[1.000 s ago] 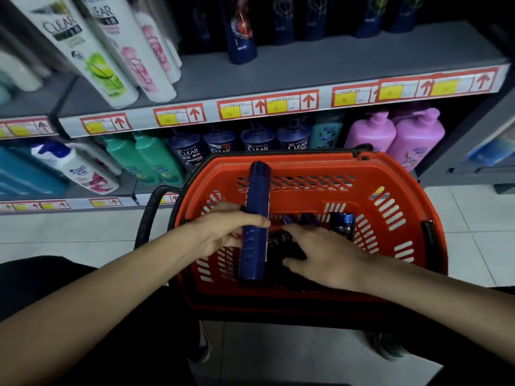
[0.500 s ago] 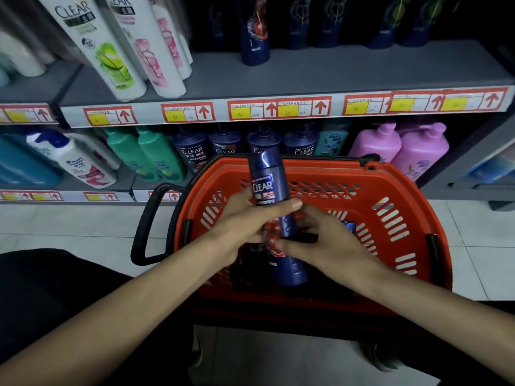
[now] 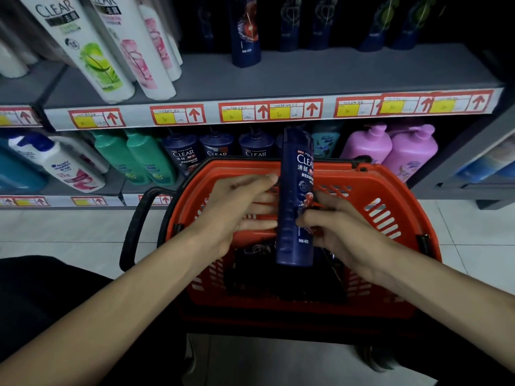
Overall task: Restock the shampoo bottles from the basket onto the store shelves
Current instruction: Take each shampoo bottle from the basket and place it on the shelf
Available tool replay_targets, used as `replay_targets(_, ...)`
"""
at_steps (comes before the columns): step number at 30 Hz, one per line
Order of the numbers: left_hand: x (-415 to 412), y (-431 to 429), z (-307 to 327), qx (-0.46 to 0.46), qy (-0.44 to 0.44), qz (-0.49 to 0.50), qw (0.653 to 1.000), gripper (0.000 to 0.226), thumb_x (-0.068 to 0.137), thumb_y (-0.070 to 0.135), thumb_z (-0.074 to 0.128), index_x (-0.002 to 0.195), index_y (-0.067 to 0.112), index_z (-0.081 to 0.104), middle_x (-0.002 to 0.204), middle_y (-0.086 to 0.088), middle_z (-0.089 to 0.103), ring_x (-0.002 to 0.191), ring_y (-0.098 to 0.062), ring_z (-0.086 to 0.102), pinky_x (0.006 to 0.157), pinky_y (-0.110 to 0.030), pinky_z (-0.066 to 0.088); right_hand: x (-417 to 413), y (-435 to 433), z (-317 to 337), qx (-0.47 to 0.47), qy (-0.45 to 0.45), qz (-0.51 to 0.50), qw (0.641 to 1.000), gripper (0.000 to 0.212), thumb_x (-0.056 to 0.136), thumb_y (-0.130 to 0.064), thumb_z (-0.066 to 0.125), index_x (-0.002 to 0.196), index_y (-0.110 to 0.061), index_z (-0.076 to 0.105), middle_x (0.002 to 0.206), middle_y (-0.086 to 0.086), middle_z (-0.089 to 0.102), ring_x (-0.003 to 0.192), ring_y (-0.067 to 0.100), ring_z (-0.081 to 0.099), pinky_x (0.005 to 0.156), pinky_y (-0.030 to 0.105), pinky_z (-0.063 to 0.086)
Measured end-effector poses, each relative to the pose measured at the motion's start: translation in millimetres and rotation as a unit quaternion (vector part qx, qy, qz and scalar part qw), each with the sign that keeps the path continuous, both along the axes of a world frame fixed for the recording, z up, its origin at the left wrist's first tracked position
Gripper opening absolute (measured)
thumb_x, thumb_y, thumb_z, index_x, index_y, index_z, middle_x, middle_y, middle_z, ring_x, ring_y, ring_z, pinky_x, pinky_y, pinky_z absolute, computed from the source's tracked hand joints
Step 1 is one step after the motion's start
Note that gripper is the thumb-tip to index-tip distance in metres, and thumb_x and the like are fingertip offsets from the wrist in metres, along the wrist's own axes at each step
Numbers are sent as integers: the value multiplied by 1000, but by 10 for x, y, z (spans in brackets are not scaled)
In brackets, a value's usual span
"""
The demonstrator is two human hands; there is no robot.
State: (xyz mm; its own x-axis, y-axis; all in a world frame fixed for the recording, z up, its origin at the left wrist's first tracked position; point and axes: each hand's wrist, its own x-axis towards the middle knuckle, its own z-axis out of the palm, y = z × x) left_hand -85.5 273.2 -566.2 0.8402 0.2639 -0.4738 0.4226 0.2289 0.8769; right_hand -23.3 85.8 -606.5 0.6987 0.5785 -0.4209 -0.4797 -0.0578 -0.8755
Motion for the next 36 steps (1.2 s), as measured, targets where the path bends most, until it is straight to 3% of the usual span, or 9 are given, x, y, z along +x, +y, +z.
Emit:
replay_targets(3, 1, -12, -22, 6, -8, -7, 1000, 28, 92, 31, 77, 115, 16, 76, 100, -9, 80, 93, -24, 79, 72, -34, 62, 5, -14, -19, 5, 0, 4, 1000, 59, 74, -3, 72, 131, -13, 64, 121, 14, 72, 116, 33, 67, 99, 51, 55)
replay_targets(6, 0, -33, -43, 26, -15, -10, 1000, 25, 90, 32, 78, 111, 19, 78, 100, -1, 81, 95, -18, 78, 71, -28, 61, -12, 4, 48, -3, -43, 3, 999, 50, 82, 4, 72, 128, -16, 66, 117, 13, 74, 110, 31, 71, 97, 47, 57)
replay_targets(11, 4, -40, -7, 71, -59, -6, 996, 37, 84, 29, 84, 119, 23, 74, 108, 4, 79, 102, -11, 76, 91, -39, 62, -4, 185, 181, -46, -212, -16, 976, 63, 79, 6, 81, 132, -21, 62, 104, 3, 78, 94, 16, 75, 76, 20, 57)
replay_targets(14, 11, -18, 30, 89, -121, 35, 988, 44, 82, 16, 86, 124, 20, 70, 107, 0, 80, 99, -16, 77, 89, -41, 62, 22, 366, 257, -64, -303, -37, 950, 67, 74, 3, 84, 129, -27, 61, 105, -6, 77, 95, 6, 73, 83, 20, 56)
replay_targets(18, 85, 124, 144, 131, -206, 88, 966, 45, 81, 0, 83, 122, 15, 69, 103, 1, 81, 93, -13, 78, 80, -23, 59, 99, 614, 397, -70, -376, -62, 922, 68, 69, -9, 91, 127, -25, 59, 109, -12, 74, 101, -1, 69, 90, 23, 55)
replay_targets(24, 320, 409, 343, 150, -263, 159, 940, 55, 78, -5, 85, 127, 9, 67, 106, 0, 80, 99, -13, 77, 87, -27, 60, 266, 1002, 507, -122, -460, -98, 874, 48, 74, -37, 89, 111, -33, 58, 96, -16, 71, 87, -1, 68, 76, 23, 55)
replay_targets(28, 523, 596, 470, 147, -283, 187, 929, 60, 77, -3, 87, 132, 8, 64, 114, -2, 78, 105, -15, 75, 93, -33, 61, 459, 1273, 558, -114, -457, -77, 879, 53, 73, -34, 90, 118, -32, 63, 99, -18, 73, 90, -6, 67, 73, 11, 49)
replay_targets(32, 731, 807, 624, 146, -303, 199, 920, 56, 77, -6, 85, 127, 6, 64, 113, -4, 78, 106, -15, 75, 92, -29, 60, 750, 1508, 623, -94, -449, -43, 888, 61, 73, -21, 90, 128, -27, 63, 104, -13, 75, 96, 1, 70, 85, 23, 56)
replay_targets(36, 898, 987, 701, 145, -329, 202, 911, 51, 81, -6, 82, 122, 16, 61, 109, 6, 75, 101, -2, 74, 87, -19, 57, 1063, 1617, 720, -67, -439, 1, 896, 65, 77, -8, 88, 134, -24, 61, 103, -7, 76, 95, 8, 71, 86, 26, 59)
